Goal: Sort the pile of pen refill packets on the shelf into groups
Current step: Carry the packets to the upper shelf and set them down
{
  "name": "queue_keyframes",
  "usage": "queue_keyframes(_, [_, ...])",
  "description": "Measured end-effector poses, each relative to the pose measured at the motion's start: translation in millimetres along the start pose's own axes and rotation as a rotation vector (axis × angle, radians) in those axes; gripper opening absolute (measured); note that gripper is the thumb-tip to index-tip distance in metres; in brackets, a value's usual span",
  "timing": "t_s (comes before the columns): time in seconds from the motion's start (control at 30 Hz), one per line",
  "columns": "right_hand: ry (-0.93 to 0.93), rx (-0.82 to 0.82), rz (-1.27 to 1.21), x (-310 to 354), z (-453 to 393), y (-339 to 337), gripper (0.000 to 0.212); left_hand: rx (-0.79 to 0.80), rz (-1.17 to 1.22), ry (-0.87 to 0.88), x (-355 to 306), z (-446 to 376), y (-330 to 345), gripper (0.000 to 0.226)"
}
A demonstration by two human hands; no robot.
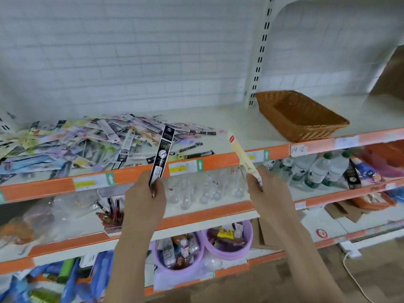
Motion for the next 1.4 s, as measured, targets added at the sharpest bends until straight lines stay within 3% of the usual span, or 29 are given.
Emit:
queue_keyframes(0.3, [-0.054, -0.004, -0.046, -13.6, -111.2, 16.6, 0.019, -0.097, -0.09, -0.074, -14.0, -72.6, 39.5, 0.026])
queue_keyframes(0.43, [-0.032, -0.026, -0.063, -19.1, -156.0, 33.7, 0.021, -0.077, -0.119, -0.092, -15.0, -108.1, 56.7, 0.023])
queue_keyframes(0.67, [0.123, 0.051, 0.186, -41.4, -236.5, 57.8, 0.035, -0.008, -0.103, -0.054, -29.3, -181.2, 93.0, 0.013])
queue_keyframes(0.73, [0.167, 0.057, 0.266, -52.3, -251.8, 58.5, 0.033, -0.008, -0.094, -0.074, -31.1, -192.3, 102.8, 0.024])
queue_keyframes(0.83, [0.211, 0.068, 0.33, -64.6, -265.3, 57.1, 0.029, 0.029, -0.099, -0.118, -31.5, -198.6, 120.1, 0.044])
queue_keyframes(0.93, [0.232, 0.091, 0.332, -72.3, -273.1, 59.8, 0.028, 0.057, -0.077, -0.118, -36.8, -201.7, 141.8, 0.05])
queue_keyframes(1.13, [0.059, 0.142, 0.346, -69.8, -274.4, 57.0, 0.044, 0.085, -0.06, -0.075, -60.5, -195.2, 190.5, 0.041])
queue_keyframes(1.27, [0.061, 0.201, 0.197, -76.3, -273.7, 50.7, 0.034, 0.106, -0.138, -0.016, -88.7, -186.9, 227.5, 0.036])
queue_keyframes(1.4, [-0.005, 0.283, 0.276, -78.9, -271.7, 42.9, 0.027, 0.221, -0.231, -0.008, -113.2, -182.6, 272.3, 0.04])
Point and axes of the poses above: each hand's wrist, its own z-axis away from the middle knuckle, its own y-axis out of the palm, x = y × z, the point moved 6 cm from there along -z, towards the middle knuckle, and after that the axes turned 6 degrees about -x, right-handed, at the moved point
